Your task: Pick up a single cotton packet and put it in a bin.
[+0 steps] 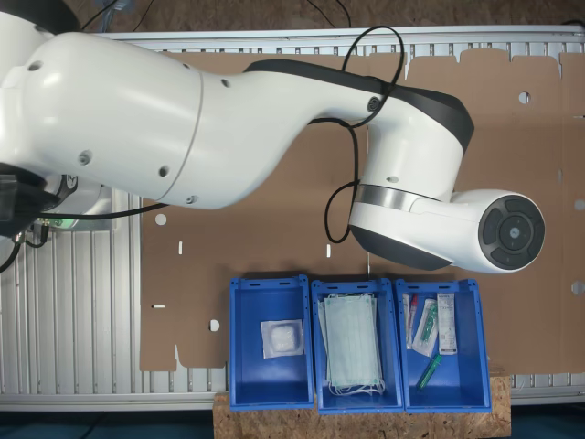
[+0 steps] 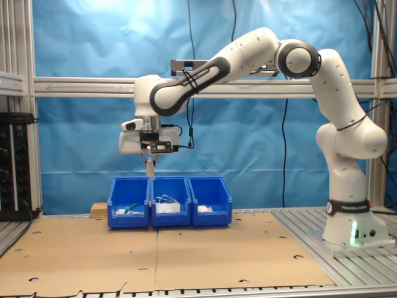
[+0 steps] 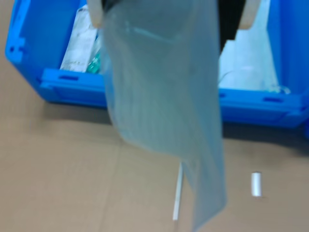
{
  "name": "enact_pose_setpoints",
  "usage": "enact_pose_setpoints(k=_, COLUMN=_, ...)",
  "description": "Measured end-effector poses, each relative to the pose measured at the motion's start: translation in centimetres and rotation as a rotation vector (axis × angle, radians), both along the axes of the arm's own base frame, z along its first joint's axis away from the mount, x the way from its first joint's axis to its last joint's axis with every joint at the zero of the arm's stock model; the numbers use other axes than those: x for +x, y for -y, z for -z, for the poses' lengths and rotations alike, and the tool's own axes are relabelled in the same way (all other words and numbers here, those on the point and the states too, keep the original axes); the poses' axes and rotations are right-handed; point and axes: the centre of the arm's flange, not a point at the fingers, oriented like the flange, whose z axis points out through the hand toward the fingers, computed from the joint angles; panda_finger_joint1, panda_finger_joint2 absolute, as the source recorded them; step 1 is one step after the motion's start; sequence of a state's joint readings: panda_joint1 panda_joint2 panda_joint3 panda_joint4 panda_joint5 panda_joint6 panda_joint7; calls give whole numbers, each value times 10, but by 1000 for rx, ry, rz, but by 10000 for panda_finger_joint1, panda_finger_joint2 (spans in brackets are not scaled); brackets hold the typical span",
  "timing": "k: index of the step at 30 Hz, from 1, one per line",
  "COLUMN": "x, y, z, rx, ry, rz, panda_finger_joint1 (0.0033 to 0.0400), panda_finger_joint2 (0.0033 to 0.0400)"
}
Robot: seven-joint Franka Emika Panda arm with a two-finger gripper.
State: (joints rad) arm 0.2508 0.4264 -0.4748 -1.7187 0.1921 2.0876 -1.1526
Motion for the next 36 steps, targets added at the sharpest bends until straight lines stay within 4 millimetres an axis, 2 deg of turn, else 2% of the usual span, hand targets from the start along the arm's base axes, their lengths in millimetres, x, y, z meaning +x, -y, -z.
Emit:
enact_pose_setpoints(k=3, x=-21, y=2, z=-15, rx=-2, ry=-10, rz=-15, panda_finger_joint1=53, panda_finger_joint2=53)
enact_pose_setpoints(k=7, x=-50, y=6, z=-25, rx=-6, ry=-34, rz=-44, panda_finger_joint1=53, panda_finger_joint2=53)
enact_pose_setpoints(k=18, x=-125, y=23, z=-27, rx=1, ry=-103, rz=-145, panda_finger_joint1=53, panda_finger_joint2=53)
enact_pose_setpoints(k=25, x=-155, y=42, z=-24, rx=7, ry=-122, rz=-205, panda_finger_joint1=53, panda_finger_joint2=53)
enact_pose_setpoints(k=33, x=-172, y=73, z=-20, rx=-17, ry=-123, rz=-235, panda_finger_joint1=53, panda_finger_joint2=53)
enact_pose_setpoints(k=36, x=-180, y=94, z=-16, rx=-38, ry=-119, rz=-240, panda_finger_joint1=53, panda_finger_joint2=53)
